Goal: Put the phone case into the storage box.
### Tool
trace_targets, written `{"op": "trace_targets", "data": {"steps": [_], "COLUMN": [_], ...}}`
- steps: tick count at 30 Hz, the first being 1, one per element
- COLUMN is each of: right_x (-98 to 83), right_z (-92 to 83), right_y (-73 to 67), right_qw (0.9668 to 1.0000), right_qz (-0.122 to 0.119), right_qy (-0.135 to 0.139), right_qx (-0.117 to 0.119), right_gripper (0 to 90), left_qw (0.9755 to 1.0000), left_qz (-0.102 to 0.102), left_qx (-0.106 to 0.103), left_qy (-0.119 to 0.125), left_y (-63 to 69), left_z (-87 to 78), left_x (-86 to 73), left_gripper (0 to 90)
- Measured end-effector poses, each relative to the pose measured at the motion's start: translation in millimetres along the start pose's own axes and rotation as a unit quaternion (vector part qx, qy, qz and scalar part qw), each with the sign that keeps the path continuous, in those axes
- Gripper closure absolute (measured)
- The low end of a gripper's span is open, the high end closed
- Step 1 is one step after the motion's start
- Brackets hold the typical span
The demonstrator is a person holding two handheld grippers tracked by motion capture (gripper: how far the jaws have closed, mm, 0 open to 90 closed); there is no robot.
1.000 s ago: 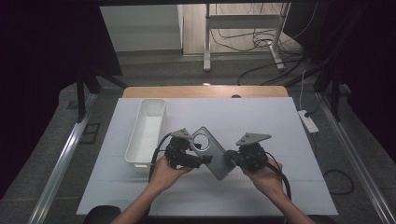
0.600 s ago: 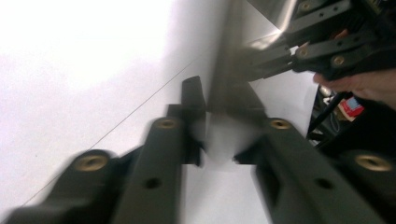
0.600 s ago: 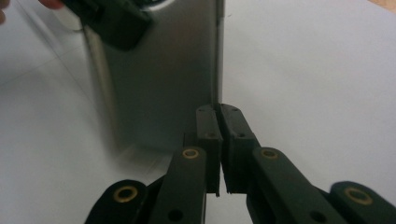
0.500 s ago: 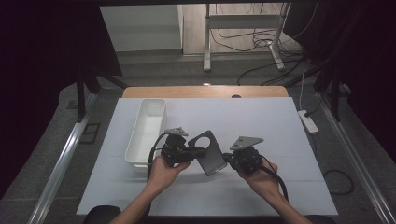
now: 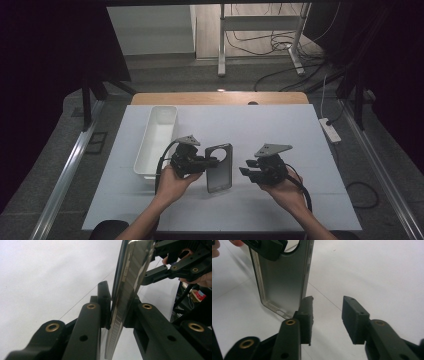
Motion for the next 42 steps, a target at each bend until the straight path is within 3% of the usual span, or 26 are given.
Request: {"op": "trace_targets", "data": {"steps": [5,11,14,20,23,30,32,35,39,42], "right_x": [-0.8,-0.6,-0.2,2.1,4.2,6.6,6.6,6.4,6.6,7.1], "right_z": [-2.6,2.0,4.8,9.9,12.6,14.9,13.9,11.0,11.0,11.4], "right_y": [-0.3,-3.3,-5.8,-10.4,-15.1,-26.0,-27.7,-27.3,-31.0,-31.9], "right_qw": [0.9997,0.9980,0.9972,0.9961,0.9942,0.9881,0.9872,0.9854,0.9865,0.9884], "right_qz": [0.004,0.010,0.011,0.001,-0.007,-0.029,-0.036,-0.038,-0.052,-0.054], "right_qy": [-0.001,0.002,0.002,0.005,0.008,0.009,0.007,0.007,-0.007,-0.007], "right_qx": [0.023,0.062,0.073,0.089,0.107,0.151,0.155,0.166,0.155,0.142], "right_gripper": [45.2,24.0,19.4,19.3,25.6,58.6,67.3,76.7,79.9,80.1], "left_qw": [0.9999,0.9993,0.9988,0.9972,0.9960,0.9926,0.9919,0.9880,0.9890,0.9913], "left_qz": [-0.001,-0.007,-0.002,0.013,0.025,0.044,0.045,0.031,0.039,0.054], "left_qx": [-0.002,-0.018,-0.025,-0.052,-0.068,-0.102,-0.108,-0.139,-0.129,-0.103], "left_qy": [0.010,0.033,0.041,0.053,0.053,0.048,0.050,0.059,0.061,0.063], "left_y": [-1.7,-4.2,-3.1,5.8,14.1,26.0,25.2,23.0,22.1,21.4], "left_z": [-3.7,-10.6,-14.2,-16.8,-16.3,-12.4,-12.2,-13.6,-12.6,-10.4], "left_x": [1.7,4.9,6.4,9.2,10.1,9.2,9.0,10.1,10.1,8.7], "left_gripper": [80.1,80.1,80.1,80.1,80.0,79.9,79.7,78.0,73.8,69.1]}}
Point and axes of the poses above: each handheld gripper's, and its own axes: z roughly forward along the jaws, x roughly out of its top, y roughly to its right, the point moved 4 cm from there along z, roughly forward along the jaws, and after that the axes turned 15 degrees about x, right-handed, at the moved point
